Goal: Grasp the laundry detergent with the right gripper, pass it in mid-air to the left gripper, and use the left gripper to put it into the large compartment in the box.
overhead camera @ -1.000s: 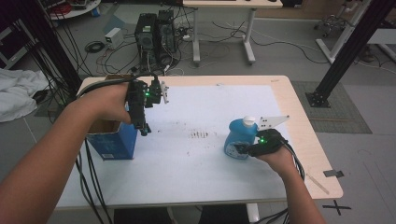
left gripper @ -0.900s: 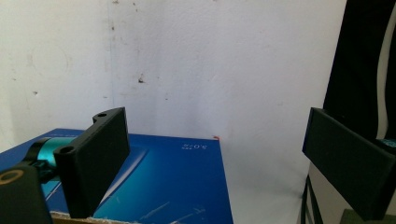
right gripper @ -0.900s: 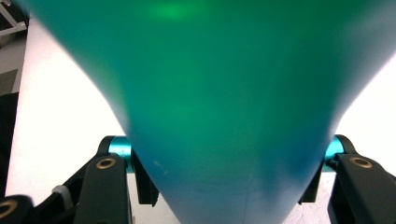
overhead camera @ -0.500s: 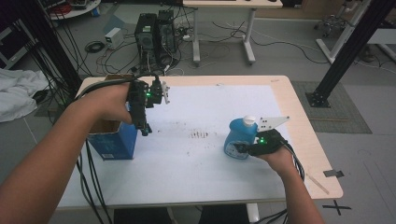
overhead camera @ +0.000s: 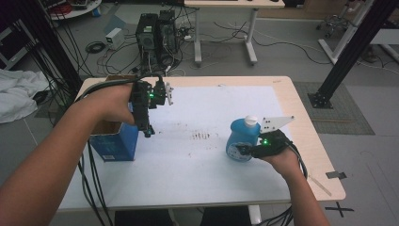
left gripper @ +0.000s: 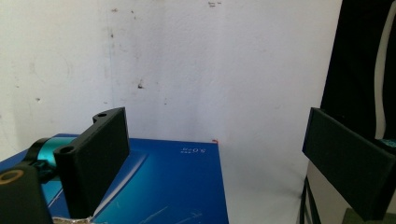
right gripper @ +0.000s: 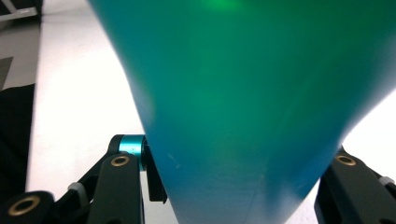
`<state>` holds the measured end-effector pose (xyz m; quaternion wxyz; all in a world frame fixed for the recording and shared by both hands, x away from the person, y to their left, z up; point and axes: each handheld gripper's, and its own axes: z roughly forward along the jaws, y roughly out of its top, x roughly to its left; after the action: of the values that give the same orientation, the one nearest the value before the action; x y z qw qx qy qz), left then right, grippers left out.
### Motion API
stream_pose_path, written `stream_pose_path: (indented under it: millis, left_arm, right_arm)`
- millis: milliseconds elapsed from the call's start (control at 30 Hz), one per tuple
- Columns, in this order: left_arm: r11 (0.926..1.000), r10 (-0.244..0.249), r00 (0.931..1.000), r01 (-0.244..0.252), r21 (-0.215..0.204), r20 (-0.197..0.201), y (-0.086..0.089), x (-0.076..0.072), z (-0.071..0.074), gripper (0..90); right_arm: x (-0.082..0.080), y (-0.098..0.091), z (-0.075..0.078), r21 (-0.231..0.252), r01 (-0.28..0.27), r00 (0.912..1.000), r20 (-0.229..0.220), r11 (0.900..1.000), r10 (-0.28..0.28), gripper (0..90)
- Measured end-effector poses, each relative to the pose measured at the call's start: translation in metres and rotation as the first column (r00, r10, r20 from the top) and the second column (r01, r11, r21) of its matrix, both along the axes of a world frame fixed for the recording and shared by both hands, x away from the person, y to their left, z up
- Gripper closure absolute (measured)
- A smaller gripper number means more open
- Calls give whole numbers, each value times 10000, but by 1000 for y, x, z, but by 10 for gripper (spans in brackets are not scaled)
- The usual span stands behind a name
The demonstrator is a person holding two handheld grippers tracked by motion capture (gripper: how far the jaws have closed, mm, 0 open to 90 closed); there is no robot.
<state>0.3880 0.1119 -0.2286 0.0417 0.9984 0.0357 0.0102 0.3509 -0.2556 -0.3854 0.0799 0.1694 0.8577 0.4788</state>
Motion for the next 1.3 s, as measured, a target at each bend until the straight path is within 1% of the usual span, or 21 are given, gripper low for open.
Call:
stream_pose_path:
  millis: [33,67,100,167,200,233,267,300,333,367,533,567,667,867,933,1000,1167,1300]
  left_arm:
    - [10000,0,10000,0,0,0,0,0,0,74]
    - [10000,0,10000,0,0,0,0,0,0,74]
    - [10000,-41,10000,41,84,7,-2,-3,-1,74]
    - [10000,-50,10000,50,86,-3,-3,-4,-1,74]
    - [9999,-80,10000,80,92,-21,-4,-5,-2,74]
    - [9998,-133,9999,133,122,-32,-6,-6,-1,74]
    - [9997,-234,9997,234,106,-24,-8,-8,-1,74]
    - [9997,-234,9997,234,106,-24,-8,-8,-1,74]
    - [9996,-269,9996,269,88,-16,-10,-10,-1,74]
    - [9995,-316,9995,316,78,5,-12,-11,0,74]
    - [9986,-536,9986,536,-36,32,-20,-18,1,74]
    - [9986,-536,9986,536,-36,32,-20,-18,1,74]
    - [9978,-667,9978,667,39,19,-27,-20,0,75]
    - [9952,-975,9952,975,-1,-46,-45,-24,-2,74]
    - [9932,-1166,9932,1166,-25,-30,-52,-25,-2,74]
    - [9913,-1309,9914,1309,-125,30,-61,-25,-3,74]
    - [9871,-1559,9878,1558,-360,10,-82,-26,-5,74]
    - [9820,-1825,9832,1826,-491,65,-98,-30,-6,74]
  right_arm:
    - [0,0,0,0,0,10000,0,10000,0,467]
    - [-2,2,3,-6,-84,10000,47,10000,84,467]
    - [-6,7,11,-75,-308,9994,137,9995,309,467]
    - [-8,10,14,-113,-365,9992,176,9993,367,467]
    - [-10,15,18,-161,-528,9984,216,9985,531,467]
    - [-10,15,18,-161,-528,9984,216,9985,531,467]
    - [-13,20,21,-163,-684,9974,230,9975,687,467]
    - [-13,20,21,-163,-684,9974,230,9975,687,467]
    - [-15,26,23,-158,-858,9958,302,9962,863,467]
    - [-15,26,23,-158,-858,9958,302,9962,863,467]
    - [-17,40,24,-246,-1237,9917,309,9920,1245,466]
    - [-17,40,24,-246,-1237,9917,309,9920,1245,466]
    - [-18,48,23,-309,-1405,9896,260,9896,1414,466]
    - [-20,62,22,-433,-1752,9839,279,9836,1764,466]
    - [-20,66,22,-482,-1836,9824,261,9818,1850,466]
    - [-21,69,21,-506,-1893,9813,251,9806,1908,466]
    - [-20,73,21,-506,-1994,9794,227,9786,2007,467]
    - [-19,75,21,-516,-2047,9783,224,9775,2060,467]
